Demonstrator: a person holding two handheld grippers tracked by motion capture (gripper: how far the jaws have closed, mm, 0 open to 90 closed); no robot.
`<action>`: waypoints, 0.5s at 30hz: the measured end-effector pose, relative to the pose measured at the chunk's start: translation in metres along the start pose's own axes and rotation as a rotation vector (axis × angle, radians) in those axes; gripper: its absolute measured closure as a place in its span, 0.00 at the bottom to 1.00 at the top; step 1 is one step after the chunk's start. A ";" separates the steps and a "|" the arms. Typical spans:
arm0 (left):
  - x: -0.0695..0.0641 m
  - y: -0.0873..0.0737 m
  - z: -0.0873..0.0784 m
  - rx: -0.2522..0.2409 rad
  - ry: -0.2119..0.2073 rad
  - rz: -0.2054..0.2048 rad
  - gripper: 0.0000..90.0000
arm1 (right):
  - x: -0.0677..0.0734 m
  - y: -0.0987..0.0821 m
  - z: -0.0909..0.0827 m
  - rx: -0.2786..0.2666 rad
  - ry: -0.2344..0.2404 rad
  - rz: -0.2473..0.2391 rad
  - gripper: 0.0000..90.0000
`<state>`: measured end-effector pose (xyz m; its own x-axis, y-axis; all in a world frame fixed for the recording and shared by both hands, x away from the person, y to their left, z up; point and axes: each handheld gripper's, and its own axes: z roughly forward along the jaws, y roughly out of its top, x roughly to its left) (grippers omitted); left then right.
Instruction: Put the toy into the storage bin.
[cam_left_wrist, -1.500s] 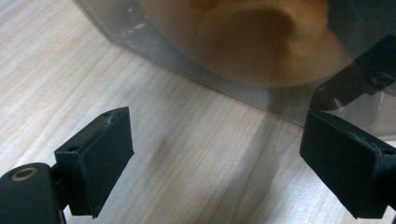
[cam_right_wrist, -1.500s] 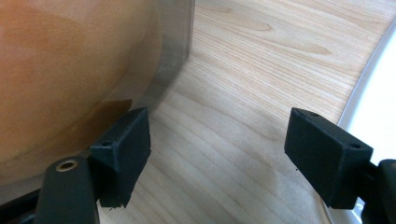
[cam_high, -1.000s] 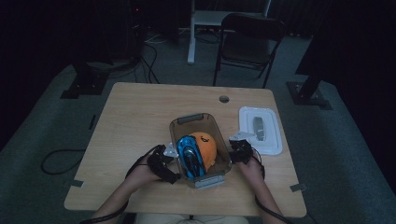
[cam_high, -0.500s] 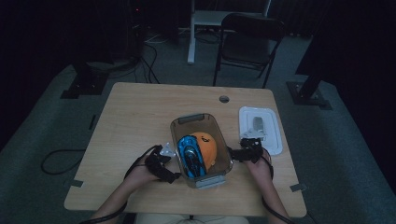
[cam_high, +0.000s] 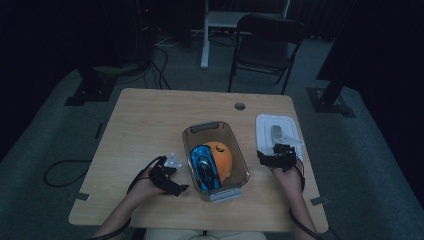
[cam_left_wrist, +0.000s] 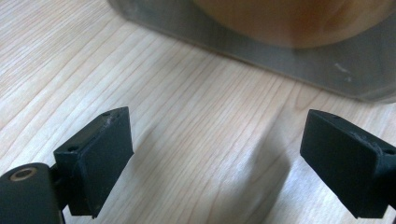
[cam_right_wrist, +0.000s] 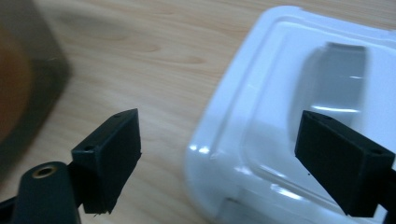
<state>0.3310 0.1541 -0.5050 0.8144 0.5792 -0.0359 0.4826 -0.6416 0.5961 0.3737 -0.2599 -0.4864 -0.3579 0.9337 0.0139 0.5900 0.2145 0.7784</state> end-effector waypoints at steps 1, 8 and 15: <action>0.001 -0.001 0.000 0.002 0.006 0.001 0.11 | -0.003 0.000 0.000 0.000 -0.017 0.008 0.18; 0.006 -0.010 -0.005 -0.019 0.016 -0.020 0.11 | -0.025 0.001 0.002 0.007 -0.095 0.054 0.24; 0.011 -0.020 -0.009 -0.027 0.031 -0.040 0.11 | -0.041 0.003 0.018 0.036 -0.139 0.094 0.29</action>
<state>0.3276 0.1779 -0.5096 0.7840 0.6198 -0.0355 0.5056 -0.6043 0.6158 0.4031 -0.2921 -0.4960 -0.1979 0.9802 -0.0027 0.6427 0.1319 0.7546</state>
